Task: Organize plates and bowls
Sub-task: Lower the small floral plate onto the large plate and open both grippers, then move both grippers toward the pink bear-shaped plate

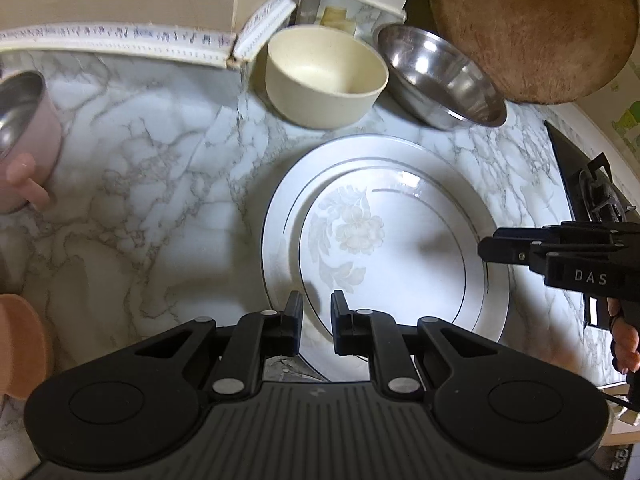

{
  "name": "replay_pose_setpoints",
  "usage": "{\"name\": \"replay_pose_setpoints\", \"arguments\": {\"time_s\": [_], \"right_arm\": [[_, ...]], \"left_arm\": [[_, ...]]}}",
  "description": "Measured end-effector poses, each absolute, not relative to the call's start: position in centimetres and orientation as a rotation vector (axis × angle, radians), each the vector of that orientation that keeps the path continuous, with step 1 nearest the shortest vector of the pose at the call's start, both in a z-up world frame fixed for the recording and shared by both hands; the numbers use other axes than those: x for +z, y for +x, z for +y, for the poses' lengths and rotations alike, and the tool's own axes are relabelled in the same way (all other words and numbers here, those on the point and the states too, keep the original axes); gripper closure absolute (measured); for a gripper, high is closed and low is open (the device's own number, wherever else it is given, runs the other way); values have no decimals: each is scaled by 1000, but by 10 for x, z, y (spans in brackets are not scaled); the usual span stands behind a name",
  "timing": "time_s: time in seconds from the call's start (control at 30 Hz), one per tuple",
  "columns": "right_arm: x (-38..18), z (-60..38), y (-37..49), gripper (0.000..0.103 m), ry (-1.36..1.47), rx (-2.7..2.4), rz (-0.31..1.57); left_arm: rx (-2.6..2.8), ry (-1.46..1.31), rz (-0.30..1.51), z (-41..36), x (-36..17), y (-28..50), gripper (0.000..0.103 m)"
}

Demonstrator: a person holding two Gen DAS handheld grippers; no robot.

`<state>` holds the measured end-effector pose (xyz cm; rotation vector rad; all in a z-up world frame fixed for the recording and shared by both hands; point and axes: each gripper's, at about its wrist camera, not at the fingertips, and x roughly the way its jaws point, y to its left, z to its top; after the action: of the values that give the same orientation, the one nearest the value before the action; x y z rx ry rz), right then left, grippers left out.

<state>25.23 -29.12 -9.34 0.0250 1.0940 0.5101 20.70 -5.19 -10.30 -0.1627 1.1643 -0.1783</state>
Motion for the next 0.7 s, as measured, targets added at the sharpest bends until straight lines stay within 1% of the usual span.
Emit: {"name": "replay_pose_setpoints", "arguments": {"time_s": [0.13,0.27,0.43,0.6,0.7], "right_arm": [[-83,-285,241,69,-10,510,1057],[-70,-277,226,61,-48,520,1002],[-52,-264,208,55,-86,533,942],[-35,-250,189,42,-101,549,884],[-26,-239,177,37,-106,566,850]], "left_arm": [[-165,-130,1105,-55,-91,198,90],[-179,-113,1058,-56,-79,187,89],[-177,-102,1007,-51,-63,170,89],[-176,-99,955,-39,-47,152,89],[-162,-91,927,-30,-39,140,89]]}}
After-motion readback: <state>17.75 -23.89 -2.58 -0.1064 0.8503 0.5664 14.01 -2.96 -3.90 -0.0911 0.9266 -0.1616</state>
